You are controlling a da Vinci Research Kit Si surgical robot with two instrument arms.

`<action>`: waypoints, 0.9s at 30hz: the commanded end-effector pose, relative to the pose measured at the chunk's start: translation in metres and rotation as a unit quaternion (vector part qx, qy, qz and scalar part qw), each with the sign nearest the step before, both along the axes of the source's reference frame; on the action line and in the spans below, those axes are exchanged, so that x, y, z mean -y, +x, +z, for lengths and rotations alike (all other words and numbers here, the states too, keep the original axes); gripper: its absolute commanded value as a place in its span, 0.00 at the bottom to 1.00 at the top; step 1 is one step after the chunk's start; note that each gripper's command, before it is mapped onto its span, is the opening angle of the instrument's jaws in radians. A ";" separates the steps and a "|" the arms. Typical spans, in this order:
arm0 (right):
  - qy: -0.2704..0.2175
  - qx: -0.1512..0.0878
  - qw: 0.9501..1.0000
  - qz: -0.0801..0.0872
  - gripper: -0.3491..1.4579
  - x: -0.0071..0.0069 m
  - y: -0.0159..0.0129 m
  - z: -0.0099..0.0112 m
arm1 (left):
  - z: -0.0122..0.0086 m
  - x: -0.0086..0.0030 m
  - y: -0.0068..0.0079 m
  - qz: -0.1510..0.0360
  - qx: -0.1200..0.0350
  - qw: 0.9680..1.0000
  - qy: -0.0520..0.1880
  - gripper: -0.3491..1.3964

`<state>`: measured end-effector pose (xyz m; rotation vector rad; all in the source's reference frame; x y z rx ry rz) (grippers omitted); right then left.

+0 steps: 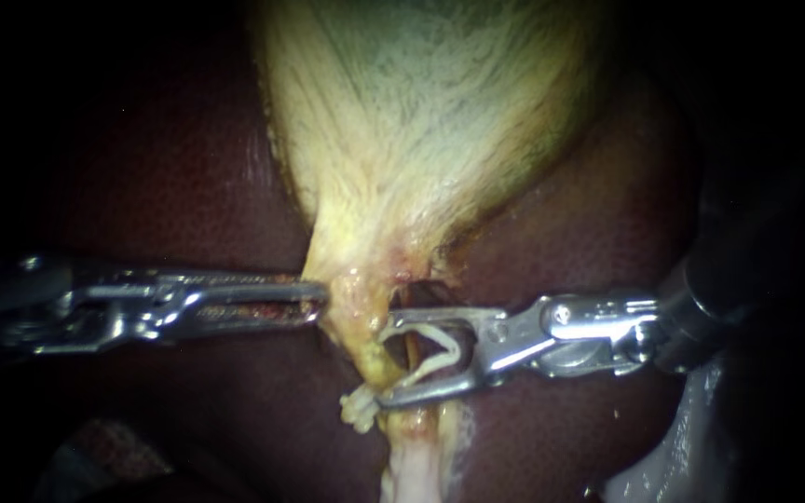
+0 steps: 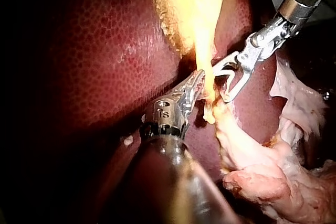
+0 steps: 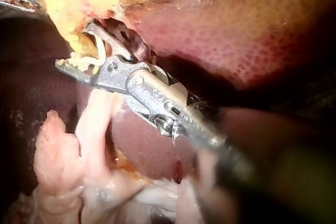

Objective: Clipping third clip left tube

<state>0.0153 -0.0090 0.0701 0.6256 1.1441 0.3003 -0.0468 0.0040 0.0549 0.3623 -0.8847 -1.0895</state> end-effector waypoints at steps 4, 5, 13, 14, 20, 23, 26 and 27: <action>0.001 -0.003 1.000 -0.007 0.51 0.0007 0.0013 0.0002 | 0.0001 0.0000 -0.0001 0.001 0.000 1.000 0.000 0.00; 0.002 -0.005 1.000 -0.011 0.51 0.0009 0.0016 0.0002 | 0.0001 0.0000 -0.0001 0.001 0.000 1.000 0.000 0.00; 0.004 -0.010 1.000 -0.020 0.50 0.0013 0.0021 -0.0001 | 0.0001 0.0000 -0.0002 0.000 0.000 1.000 0.000 0.00; 0.004 -0.010 1.000 -0.020 0.50 0.0013 0.0022 0.0000 | 0.0001 0.0000 -0.0002 0.000 0.000 1.000 0.000 0.00; 0.005 -0.010 1.000 -0.020 0.49 0.0010 0.0023 0.0001 | 0.0001 0.0000 -0.0003 0.000 0.000 1.000 0.000 0.00; 0.006 -0.010 1.000 -0.020 0.48 0.0007 0.0023 -0.0002 | 0.0001 0.0000 -0.0003 0.000 0.000 1.000 0.000 0.00; 0.008 -0.011 1.000 -0.020 0.47 0.0003 0.0022 -0.0005 | 0.0001 0.0000 -0.0003 0.000 0.000 1.000 0.000 0.00; 0.008 -0.011 1.000 -0.020 0.46 0.0002 0.0022 -0.0007 | 0.0001 0.0000 -0.0003 0.000 0.000 1.000 0.000 0.00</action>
